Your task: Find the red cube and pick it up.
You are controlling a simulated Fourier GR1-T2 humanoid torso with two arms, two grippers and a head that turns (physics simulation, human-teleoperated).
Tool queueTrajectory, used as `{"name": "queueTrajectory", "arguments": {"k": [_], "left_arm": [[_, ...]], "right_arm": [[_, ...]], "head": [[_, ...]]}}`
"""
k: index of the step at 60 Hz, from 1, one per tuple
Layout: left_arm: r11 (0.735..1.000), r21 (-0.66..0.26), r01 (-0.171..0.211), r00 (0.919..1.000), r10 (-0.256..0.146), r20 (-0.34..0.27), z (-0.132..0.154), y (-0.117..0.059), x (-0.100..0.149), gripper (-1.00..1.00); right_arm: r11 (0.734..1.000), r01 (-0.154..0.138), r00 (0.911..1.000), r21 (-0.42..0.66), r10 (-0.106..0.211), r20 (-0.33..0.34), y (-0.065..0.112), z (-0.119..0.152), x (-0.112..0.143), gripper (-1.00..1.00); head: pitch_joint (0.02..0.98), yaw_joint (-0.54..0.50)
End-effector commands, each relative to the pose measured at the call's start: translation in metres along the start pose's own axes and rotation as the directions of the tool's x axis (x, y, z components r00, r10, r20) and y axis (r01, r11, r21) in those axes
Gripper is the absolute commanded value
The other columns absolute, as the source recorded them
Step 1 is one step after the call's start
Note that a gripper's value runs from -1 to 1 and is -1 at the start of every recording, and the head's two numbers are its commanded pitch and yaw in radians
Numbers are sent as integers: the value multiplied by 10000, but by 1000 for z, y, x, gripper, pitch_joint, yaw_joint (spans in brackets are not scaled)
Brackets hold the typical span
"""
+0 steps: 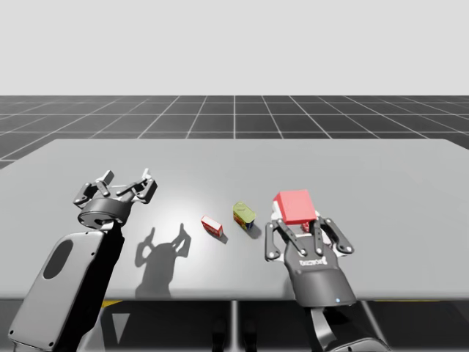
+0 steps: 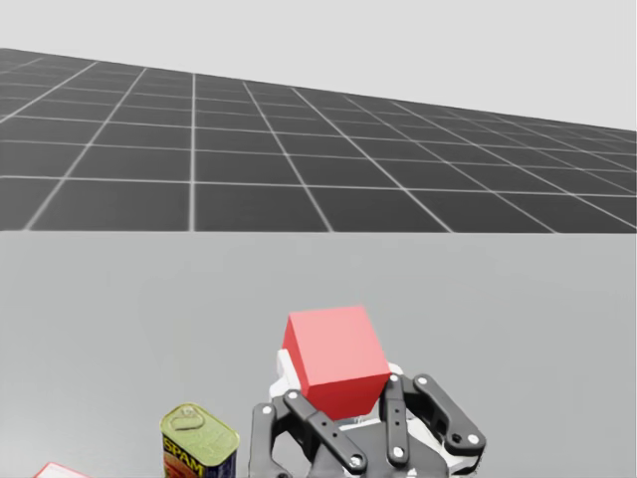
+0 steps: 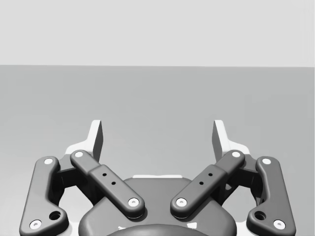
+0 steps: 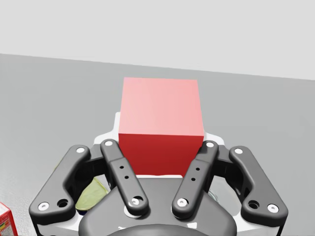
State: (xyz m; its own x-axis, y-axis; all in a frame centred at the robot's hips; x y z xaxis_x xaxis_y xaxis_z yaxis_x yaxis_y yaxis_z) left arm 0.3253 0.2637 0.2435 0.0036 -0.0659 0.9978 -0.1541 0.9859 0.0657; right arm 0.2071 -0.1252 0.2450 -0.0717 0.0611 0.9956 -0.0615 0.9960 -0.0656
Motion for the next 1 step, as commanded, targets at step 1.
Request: {"name": "queueTrajectory", "arguments": {"k": [1], "left_arm": [[10000,7,40,10000,-40,-20,0,1,0,-1000]], "right_arm": [[9923,195,9818,-1223,41,1900,-15,-4,75,1000]], "head": [[469,-261]]}}
